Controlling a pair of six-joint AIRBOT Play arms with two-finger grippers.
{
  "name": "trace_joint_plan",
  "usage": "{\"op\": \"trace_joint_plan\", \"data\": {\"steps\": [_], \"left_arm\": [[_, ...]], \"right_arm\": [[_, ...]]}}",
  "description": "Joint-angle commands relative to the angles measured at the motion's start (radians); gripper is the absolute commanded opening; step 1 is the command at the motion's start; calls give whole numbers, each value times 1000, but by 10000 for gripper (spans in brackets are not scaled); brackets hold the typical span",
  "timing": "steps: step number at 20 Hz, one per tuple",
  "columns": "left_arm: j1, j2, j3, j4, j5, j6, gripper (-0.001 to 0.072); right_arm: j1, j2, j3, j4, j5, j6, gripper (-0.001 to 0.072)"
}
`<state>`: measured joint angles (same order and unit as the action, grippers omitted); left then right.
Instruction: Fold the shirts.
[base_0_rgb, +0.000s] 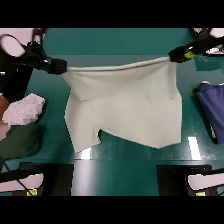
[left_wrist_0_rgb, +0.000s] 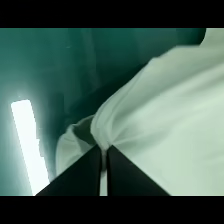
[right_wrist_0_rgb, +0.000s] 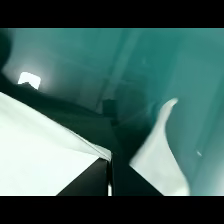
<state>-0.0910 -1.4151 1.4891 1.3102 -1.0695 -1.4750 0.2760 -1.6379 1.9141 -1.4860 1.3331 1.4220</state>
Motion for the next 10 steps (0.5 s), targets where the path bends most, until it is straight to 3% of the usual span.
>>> {"op": "trace_joint_plan", "data": {"steps": [1,3,4,5,6,7,8,10], "left_arm": [[0,-127,-23,0,147,-3,32],[0,-148,-23,4,206,-3,33],[3,-151,-22,4,221,-3,81],[6,-151,-22,8,229,-20,294],[13,-151,-21,7,226,-24,405],[24,-150,-15,10,206,-30,410],[42,-149,-2,11,164,-30,411],[101,-149,62,11,-42,-28,411]], "right_arm": [[-10,-131,-6,103,-115,-10,19],[-6,-175,-6,122,-141,-9,19],[-8,-190,-6,139,-146,-8,19],[-8,-200,-6,161,-153,-8,21],[-9,-202,-6,166,-163,-8,77],[-11,-197,-6,180,-177,-8,266],[-17,-188,-6,194,-187,-8,398],[-36,-152,-6,229,-150,-8,401]]}}
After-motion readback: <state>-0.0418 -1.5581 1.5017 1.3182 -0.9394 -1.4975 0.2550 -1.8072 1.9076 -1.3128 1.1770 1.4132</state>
